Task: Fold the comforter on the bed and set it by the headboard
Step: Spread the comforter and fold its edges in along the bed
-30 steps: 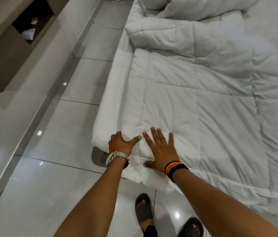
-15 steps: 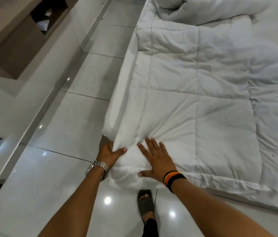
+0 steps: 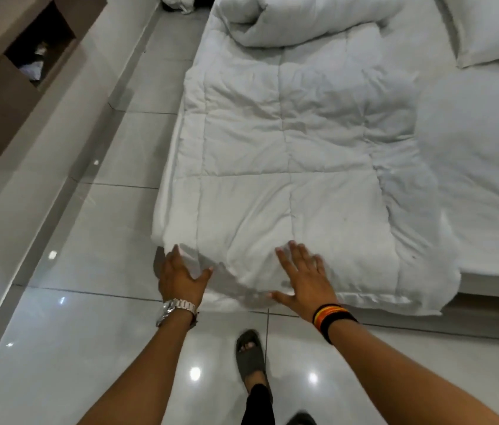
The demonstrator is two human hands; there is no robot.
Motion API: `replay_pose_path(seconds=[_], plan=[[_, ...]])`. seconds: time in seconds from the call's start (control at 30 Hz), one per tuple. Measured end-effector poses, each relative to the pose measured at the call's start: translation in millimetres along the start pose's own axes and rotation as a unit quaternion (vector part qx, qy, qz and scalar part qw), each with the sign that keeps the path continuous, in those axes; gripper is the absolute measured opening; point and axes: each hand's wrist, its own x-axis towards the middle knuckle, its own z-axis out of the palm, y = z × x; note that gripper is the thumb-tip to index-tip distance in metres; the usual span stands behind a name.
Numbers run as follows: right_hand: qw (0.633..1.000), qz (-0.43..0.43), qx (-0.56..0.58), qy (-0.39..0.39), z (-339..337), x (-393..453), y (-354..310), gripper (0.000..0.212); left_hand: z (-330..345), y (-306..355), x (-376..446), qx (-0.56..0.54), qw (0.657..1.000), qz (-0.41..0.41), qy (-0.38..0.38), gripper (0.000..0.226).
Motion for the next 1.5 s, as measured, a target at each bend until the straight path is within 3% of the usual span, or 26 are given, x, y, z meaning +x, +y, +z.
replay_pose_path(seconds=[0.07, 0.23, 0.4, 0.5, 0.6, 0.73, 0.8, 0.87, 1.03, 1.2, 1.33, 1.5], plan=[[0.999, 0.05, 0.004, 0.021, -24, 0, 35, 0.101, 19, 44, 1, 0.024, 0.996, 0.09, -0.017, 0.104], [0.972, 0.206, 0.057, 0.094, -87, -9, 130, 0.095, 87, 158, 12, 0.088, 0.967, 0.221, -0.094, 0.096], [0.929, 0.34, 0.089, 0.118, -119, -34, 235, 0.095, 168, 275, 7, 0.144, 0.888, 0.406, -0.164, 0.085], [0.911, 0.352, 0.192, 0.093, -112, -46, 273, 0.099, 217, 349, -7, 0.21, 0.803, 0.519, -0.205, 0.087], [0.909, 0.325, 0.245, 0.086, -98, -48, 281, 0.104, 258, 416, -21, 0.332, 0.685, 0.607, -0.231, 0.101], [0.883, 0.316, 0.331, 0.105, -92, -48, 283, 0.111, 296, 471, -41, 0.512, 0.498, 0.659, -0.234, 0.105], [0.848, 0.337, 0.396, 0.1, -90, -50, 286, 0.106, 307, 478, -52, 0.554, 0.439, 0.661, -0.252, 0.094], [0.809, 0.355, 0.458, 0.092, -88, -51, 290, 0.089, 312, 477, -60, 0.565, 0.417, 0.664, -0.255, 0.082], [0.759, 0.328, 0.557, 0.081, -73, -72, 290, 0.044, 305, 464, -77, 0.567, 0.42, 0.653, -0.274, 0.057], [0.713, 0.337, 0.609, 0.088, -45, -143, 281, 0.031, 313, 440, -136, 0.541, 0.372, 0.688, -0.308, 0.043], [0.694, 0.376, 0.606, 0.102, -26, -184, 262, 0.034, 316, 416, -176, 0.535, 0.339, 0.706, -0.318, 0.039], [0.694, 0.39, 0.594, 0.115, -27, -196, 240, 0.035, 287, 392, -184, 0.515, 0.367, 0.719, -0.287, 0.039]])
